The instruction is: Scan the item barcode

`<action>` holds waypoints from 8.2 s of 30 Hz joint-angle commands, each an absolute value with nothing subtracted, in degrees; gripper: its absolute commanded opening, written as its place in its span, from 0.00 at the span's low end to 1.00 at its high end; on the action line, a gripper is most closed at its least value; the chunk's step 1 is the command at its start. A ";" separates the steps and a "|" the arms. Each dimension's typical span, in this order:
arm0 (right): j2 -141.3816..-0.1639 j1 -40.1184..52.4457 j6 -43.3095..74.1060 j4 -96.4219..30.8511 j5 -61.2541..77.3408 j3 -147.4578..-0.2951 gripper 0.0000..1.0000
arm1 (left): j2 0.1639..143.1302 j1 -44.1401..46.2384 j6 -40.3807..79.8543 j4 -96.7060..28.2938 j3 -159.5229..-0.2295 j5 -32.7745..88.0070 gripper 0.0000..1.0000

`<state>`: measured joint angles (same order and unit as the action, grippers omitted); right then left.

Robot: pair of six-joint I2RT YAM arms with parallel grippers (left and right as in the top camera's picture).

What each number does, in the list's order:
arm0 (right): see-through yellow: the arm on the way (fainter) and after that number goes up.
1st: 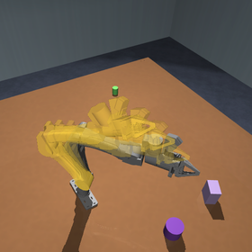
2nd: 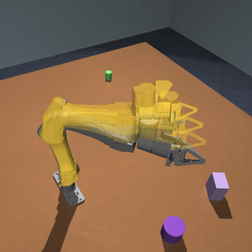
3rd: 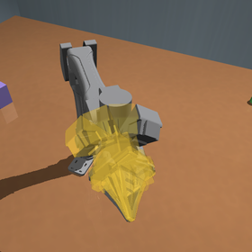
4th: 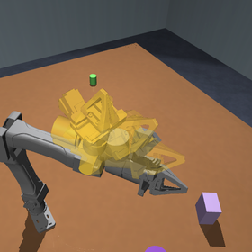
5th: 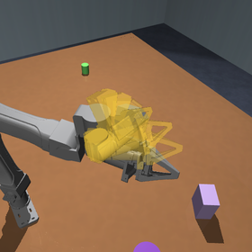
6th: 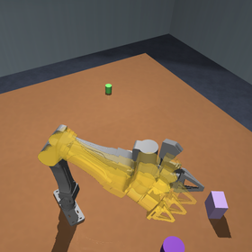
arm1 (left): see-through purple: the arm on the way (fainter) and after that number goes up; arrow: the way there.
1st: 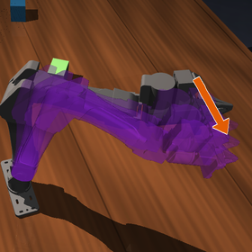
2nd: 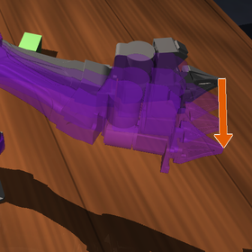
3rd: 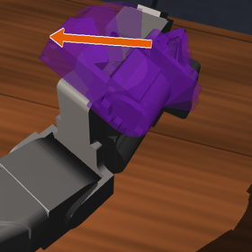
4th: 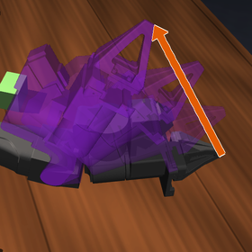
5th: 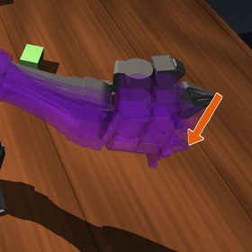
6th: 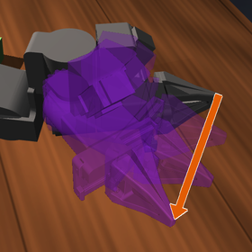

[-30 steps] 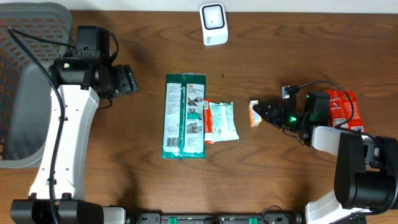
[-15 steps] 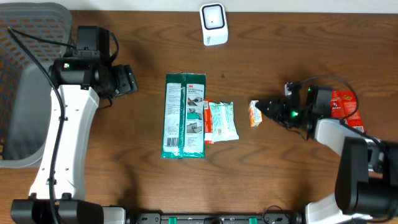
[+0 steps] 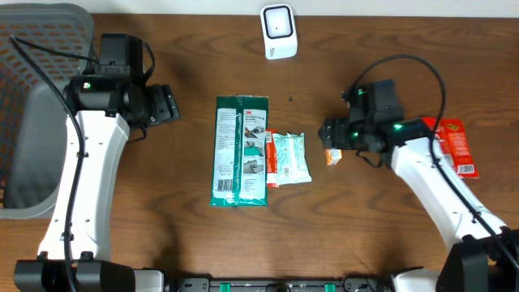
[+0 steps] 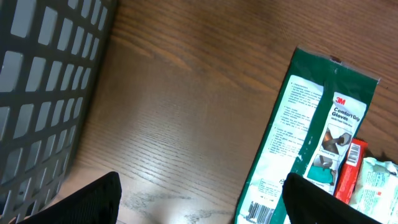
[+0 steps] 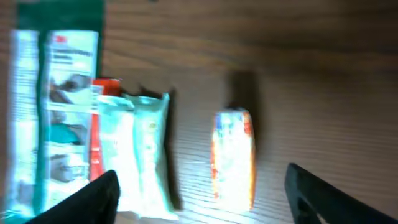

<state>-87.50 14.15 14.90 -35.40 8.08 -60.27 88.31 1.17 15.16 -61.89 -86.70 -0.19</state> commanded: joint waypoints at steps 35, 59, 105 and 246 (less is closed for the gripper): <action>-98.83 18.85 8.71 -34.26 1.54 -59.24 0.36 | 88.14 0.93 15.05 -62.13 -87.24 -0.69 0.83; -98.83 18.81 8.69 -34.44 -1.43 -58.46 0.19 | 88.14 0.93 15.05 -62.13 -87.24 -0.69 0.83; -153.12 21.30 11.42 -52.93 -2.52 -158.30 0.03 | 88.14 0.93 15.05 -62.13 -87.24 -0.69 0.83; -118.91 8.64 6.76 -84.75 -12.19 -143.65 0.01 | 88.14 0.93 15.05 -62.13 -87.24 -0.69 0.83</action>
<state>-116.86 13.23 7.33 -81.84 -10.46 -145.14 88.31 1.17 15.16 -61.87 -86.70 -0.19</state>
